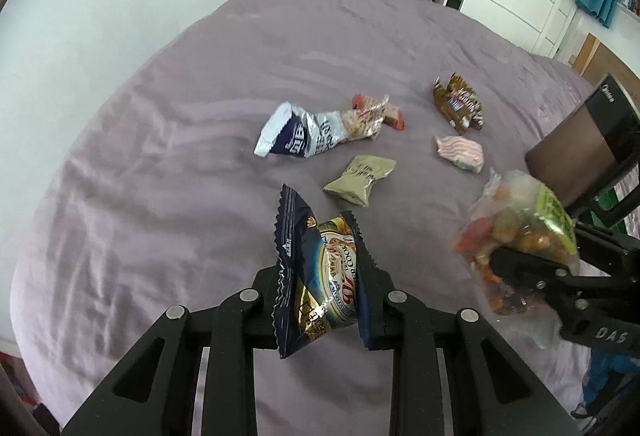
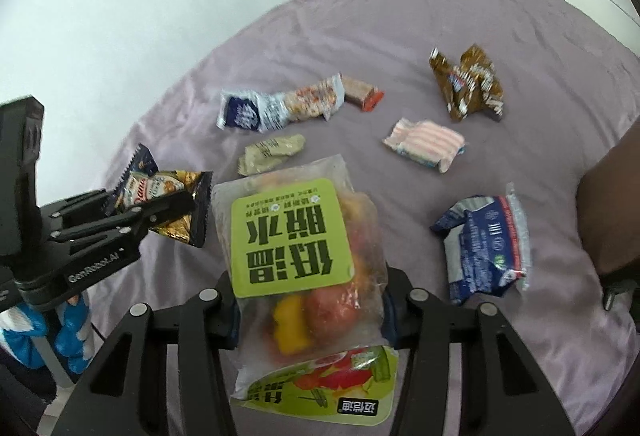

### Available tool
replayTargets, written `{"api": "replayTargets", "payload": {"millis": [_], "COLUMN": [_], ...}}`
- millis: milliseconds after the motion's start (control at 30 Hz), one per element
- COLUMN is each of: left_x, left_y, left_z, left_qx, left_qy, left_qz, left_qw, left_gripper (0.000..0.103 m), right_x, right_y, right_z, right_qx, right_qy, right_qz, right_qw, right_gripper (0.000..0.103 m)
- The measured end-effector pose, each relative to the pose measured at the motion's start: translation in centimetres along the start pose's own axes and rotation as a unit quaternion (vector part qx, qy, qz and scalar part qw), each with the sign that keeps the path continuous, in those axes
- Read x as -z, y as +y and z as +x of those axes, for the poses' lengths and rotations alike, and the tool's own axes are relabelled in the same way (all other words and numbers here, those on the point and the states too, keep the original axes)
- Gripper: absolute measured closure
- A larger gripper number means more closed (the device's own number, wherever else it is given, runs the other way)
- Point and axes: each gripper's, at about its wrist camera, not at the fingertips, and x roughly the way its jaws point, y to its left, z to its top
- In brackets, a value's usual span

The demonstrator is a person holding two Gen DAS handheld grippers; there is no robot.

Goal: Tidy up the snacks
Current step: 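Carry the cookie packet and fruit bag over the green tray with both tools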

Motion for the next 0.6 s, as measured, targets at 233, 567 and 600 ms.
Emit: {"api": "replayTargets", "payload": {"millis": [233,567,600], "left_x": [0.4,3.6,3.8], "left_y": [-1.5,-9.2,-9.8], "left_z": [-5.0,-11.2,-11.6], "left_qx": [0.005,0.024,0.026], "left_qy": [-0.030,-0.040,-0.040], "left_qz": [0.002,0.051,0.055], "left_qw": [0.9995,0.9976,0.9973], "left_gripper": [0.080,0.080,0.080], "right_x": [2.4,10.6,11.4], "right_y": [0.2,-3.0,-3.4], "right_z": [-6.5,-14.8,-15.4], "right_qx": [-0.010,-0.012,-0.011], "right_qy": [-0.034,-0.066,-0.067], "right_qz": [-0.004,0.025,0.026], "right_qw": [0.999,0.997,0.997], "right_gripper": [0.081,0.081,0.081]}}
